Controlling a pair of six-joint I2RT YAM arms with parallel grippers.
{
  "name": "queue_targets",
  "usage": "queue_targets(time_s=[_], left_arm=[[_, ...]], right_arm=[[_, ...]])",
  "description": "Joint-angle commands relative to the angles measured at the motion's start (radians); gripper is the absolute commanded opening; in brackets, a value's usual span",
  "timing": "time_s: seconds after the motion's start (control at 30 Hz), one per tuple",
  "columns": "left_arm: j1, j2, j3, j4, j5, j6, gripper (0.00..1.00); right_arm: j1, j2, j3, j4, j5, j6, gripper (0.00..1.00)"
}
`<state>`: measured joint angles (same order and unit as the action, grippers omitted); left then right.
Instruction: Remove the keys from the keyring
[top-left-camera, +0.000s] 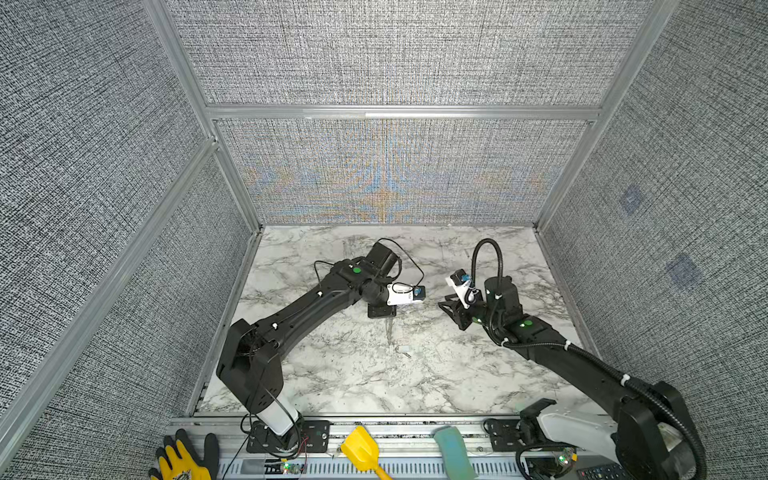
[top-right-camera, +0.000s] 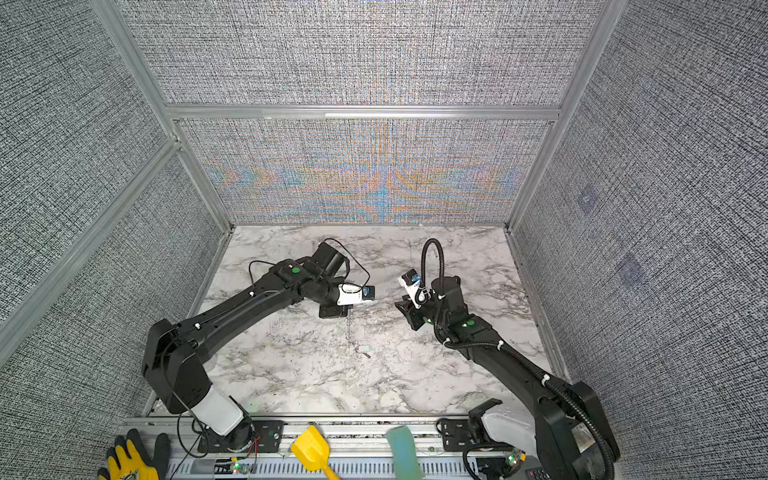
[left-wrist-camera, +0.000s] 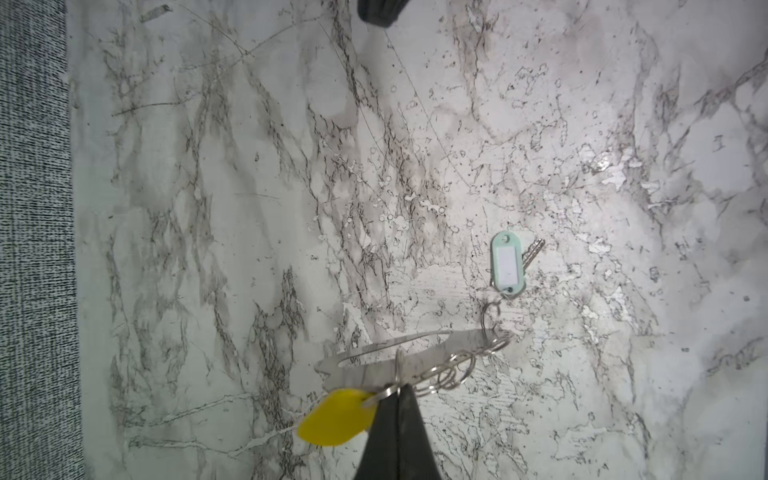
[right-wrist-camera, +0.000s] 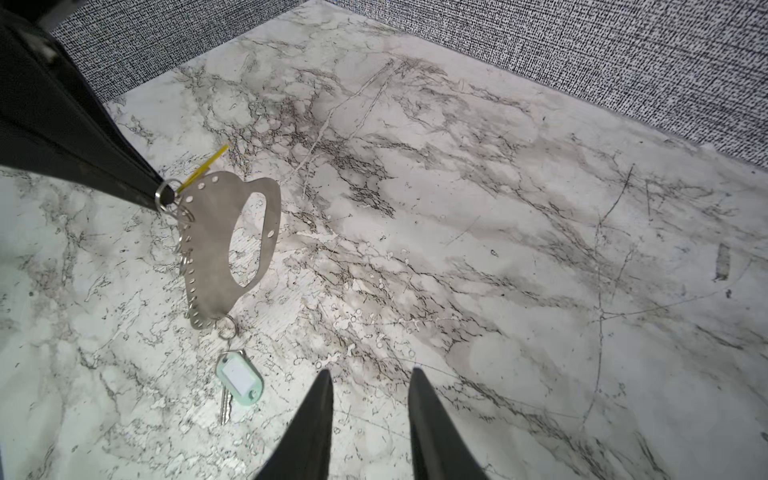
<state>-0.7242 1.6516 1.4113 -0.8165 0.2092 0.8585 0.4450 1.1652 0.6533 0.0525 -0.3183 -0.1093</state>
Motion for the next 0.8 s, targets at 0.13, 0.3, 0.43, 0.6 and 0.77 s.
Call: queue_targets(time_s=[0.13,0.3,0.43,0.6,0.77], left_arm=[[0.000,0.157,0.112,-0.060,0.007,-0.056,0.00],[-0.010,0.264,0.206,-0.059,0.086,-0.076,0.00],[-0.026,0.329,0.238,-0.041,0.141,-0.095,0.00],[-0.044,0.424,0.294,-0.034,0.172,-0.159,0.02],[-0.050,0.494,0.354,-0.037,0.189,-0.209,0.15]], right_arm=[[0.000,-0.005,-0.002,-0.041,0.051,0.025,0.33],[0.001,-0.015,-0.009,-0.064,0.091,0.023,0.33],[-0.001,-0.033,-0.023,-0.077,0.156,0.016,0.33],[-0.018,-0.061,-0.047,-0.082,0.215,0.014,0.33],[-0.038,-0.070,-0.066,-0.080,0.251,0.024,0.34]])
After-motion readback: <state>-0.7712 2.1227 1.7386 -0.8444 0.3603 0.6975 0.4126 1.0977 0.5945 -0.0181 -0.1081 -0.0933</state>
